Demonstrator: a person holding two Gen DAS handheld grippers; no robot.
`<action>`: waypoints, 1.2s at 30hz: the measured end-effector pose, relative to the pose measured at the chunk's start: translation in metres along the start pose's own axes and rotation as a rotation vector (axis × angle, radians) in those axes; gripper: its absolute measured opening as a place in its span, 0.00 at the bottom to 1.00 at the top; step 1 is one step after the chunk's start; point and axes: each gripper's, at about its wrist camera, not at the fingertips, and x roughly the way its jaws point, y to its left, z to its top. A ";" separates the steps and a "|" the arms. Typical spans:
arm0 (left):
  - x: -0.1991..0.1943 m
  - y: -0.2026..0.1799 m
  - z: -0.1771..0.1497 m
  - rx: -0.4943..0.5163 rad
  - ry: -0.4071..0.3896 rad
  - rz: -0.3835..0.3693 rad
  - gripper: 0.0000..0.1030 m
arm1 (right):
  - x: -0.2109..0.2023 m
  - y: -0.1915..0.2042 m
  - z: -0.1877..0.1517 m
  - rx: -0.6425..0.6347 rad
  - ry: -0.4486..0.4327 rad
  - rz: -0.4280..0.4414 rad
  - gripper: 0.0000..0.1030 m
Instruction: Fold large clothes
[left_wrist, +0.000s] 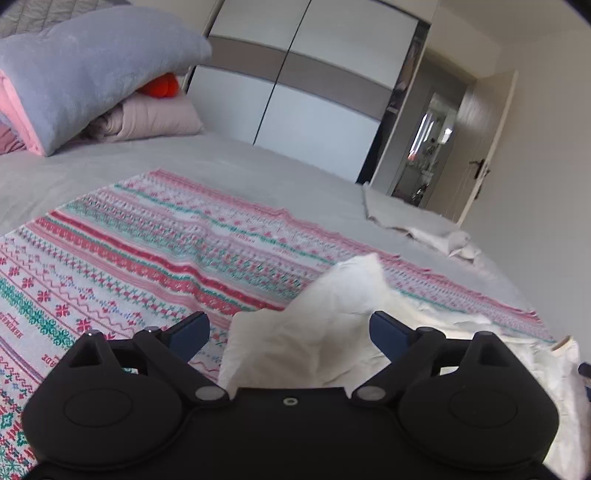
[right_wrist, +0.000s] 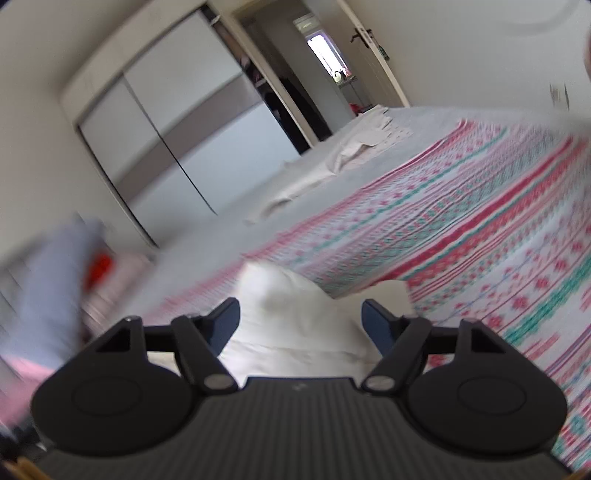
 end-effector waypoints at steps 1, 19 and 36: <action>0.004 0.002 0.000 -0.007 0.017 -0.014 0.66 | 0.008 0.005 -0.005 -0.057 0.017 -0.038 0.64; 0.076 -0.039 0.029 0.208 -0.164 0.218 0.12 | 0.100 0.071 0.014 -0.374 -0.133 -0.205 0.12; 0.125 -0.023 0.022 0.143 0.065 0.256 0.48 | 0.152 0.005 0.013 -0.056 0.121 -0.196 0.45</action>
